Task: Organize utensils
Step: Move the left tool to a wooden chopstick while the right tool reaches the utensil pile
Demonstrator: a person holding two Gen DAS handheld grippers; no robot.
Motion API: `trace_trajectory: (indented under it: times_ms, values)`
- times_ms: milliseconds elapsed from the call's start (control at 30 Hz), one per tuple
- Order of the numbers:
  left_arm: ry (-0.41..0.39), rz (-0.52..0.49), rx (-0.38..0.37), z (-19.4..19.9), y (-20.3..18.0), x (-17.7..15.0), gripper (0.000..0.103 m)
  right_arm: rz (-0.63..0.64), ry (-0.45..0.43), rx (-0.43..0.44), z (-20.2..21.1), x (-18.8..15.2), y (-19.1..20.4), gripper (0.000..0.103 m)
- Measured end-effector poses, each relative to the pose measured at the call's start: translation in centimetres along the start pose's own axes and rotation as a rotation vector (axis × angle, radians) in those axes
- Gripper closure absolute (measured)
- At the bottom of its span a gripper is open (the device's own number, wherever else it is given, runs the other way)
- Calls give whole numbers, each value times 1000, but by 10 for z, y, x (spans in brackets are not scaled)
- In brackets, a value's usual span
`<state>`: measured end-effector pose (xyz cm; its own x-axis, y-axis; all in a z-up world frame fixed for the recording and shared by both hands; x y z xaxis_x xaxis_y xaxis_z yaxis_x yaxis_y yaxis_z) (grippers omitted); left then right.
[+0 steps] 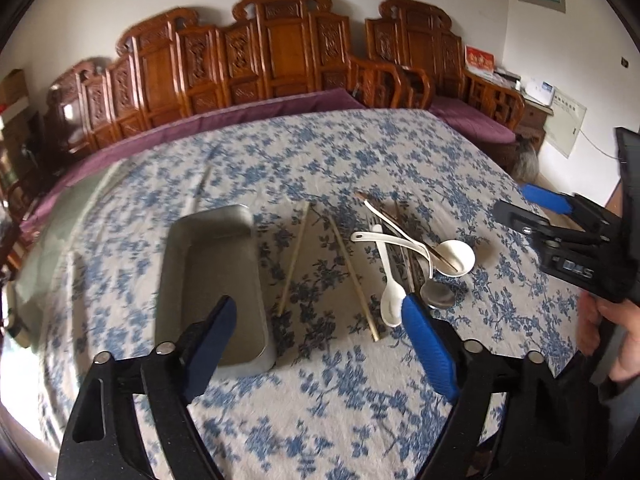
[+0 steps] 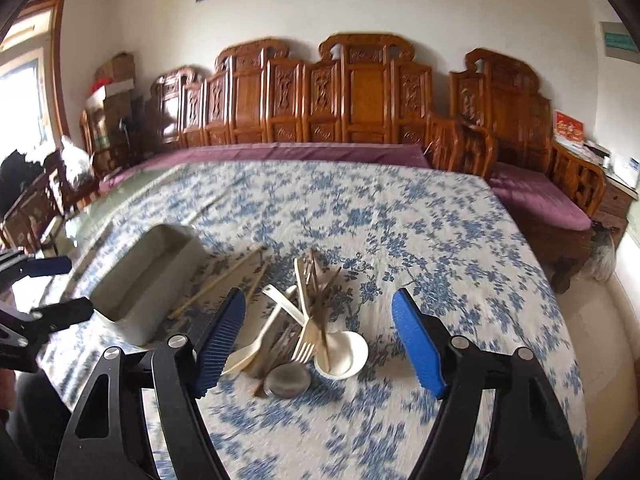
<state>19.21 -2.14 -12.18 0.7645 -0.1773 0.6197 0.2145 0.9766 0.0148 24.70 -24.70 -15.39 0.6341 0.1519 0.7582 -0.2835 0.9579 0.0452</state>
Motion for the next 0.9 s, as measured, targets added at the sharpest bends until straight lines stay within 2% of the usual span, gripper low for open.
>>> trace_trajectory:
  times_ms: [200,333,400,467,533,633,733,900]
  values:
    - [72,-50,-16,-41,0,20,34,-1,73,28,-55,-3,-25,36]
    - [110,-56,-17,-62,5,27,40,-7,140,112,-83,-13,-25,48]
    - [124,-58,-20,-72,5,29,46,17,155,140,-89,-15,-16,53]
    - [141,-51,-26,-80,6,32,48,52,188,159,-100,-19,-5,64]
    - [150,-43,-32,-85,7,35,48,63,215,172,-107,-23,3,70]
    - [154,-58,-26,-91,5,37,49,85,247,169,-116,-27,12,73]
    - [162,-69,-24,-97,2,39,50,89,273,140,-121,-29,11,82]
    - [196,-87,-19,-112,0,43,57,72,284,139,-122,-32,6,83]
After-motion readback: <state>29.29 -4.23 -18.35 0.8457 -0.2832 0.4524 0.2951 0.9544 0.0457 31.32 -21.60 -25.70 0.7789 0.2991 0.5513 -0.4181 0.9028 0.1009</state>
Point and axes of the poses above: each gripper's, at about its wrist camera, not at the fingertips, and z roughly against the way its jaws point, y to its left, x to its top, the point moved 1 cm from there along -z, roughly the way its jaws point, and after that the axes turned 3 degrees about y, right-handed, at the moved point
